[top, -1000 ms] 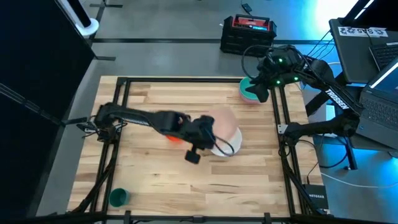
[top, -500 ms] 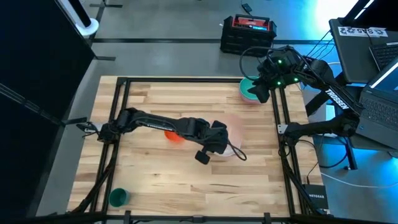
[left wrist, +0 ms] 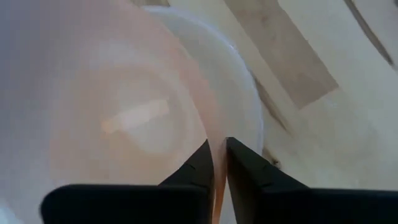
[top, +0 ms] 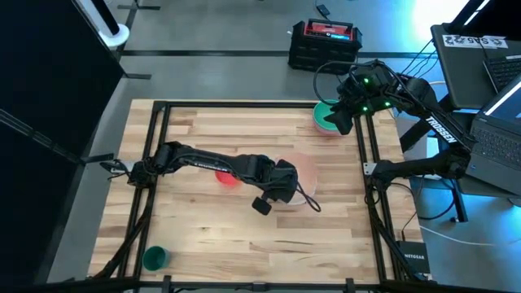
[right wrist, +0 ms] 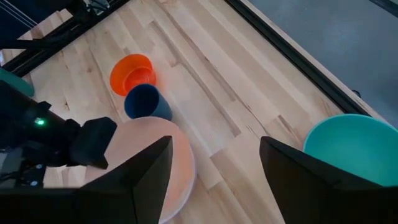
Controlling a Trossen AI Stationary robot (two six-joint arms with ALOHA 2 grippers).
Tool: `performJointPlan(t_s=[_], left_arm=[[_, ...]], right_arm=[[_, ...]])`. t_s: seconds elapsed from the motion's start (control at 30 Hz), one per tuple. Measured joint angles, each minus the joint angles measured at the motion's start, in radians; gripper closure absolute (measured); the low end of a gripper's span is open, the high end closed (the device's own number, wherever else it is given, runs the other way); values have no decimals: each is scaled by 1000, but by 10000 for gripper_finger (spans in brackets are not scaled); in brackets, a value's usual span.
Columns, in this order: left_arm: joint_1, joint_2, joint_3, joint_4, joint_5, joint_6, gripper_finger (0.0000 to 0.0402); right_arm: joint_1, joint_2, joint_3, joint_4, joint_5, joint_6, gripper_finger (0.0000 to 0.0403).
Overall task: Nest bowls inside each other
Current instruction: Stack the light orange bowl on top of the white bowl
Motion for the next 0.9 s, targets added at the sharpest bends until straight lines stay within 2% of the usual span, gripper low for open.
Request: performJointPlan(t_s=[0.13,0.63,0.9], left_arm=[[3,-2,0,-6,0,-61,341],[2,-28,0,-25,-28,-115,240],[-11,-52,-1,-35,-40,-127,222]], right_arm=[[0,0,0,0,0,-1,175],[0,0,0,-1,-1,-21,175],[0,0,-1,-6,-1,-24,175]])
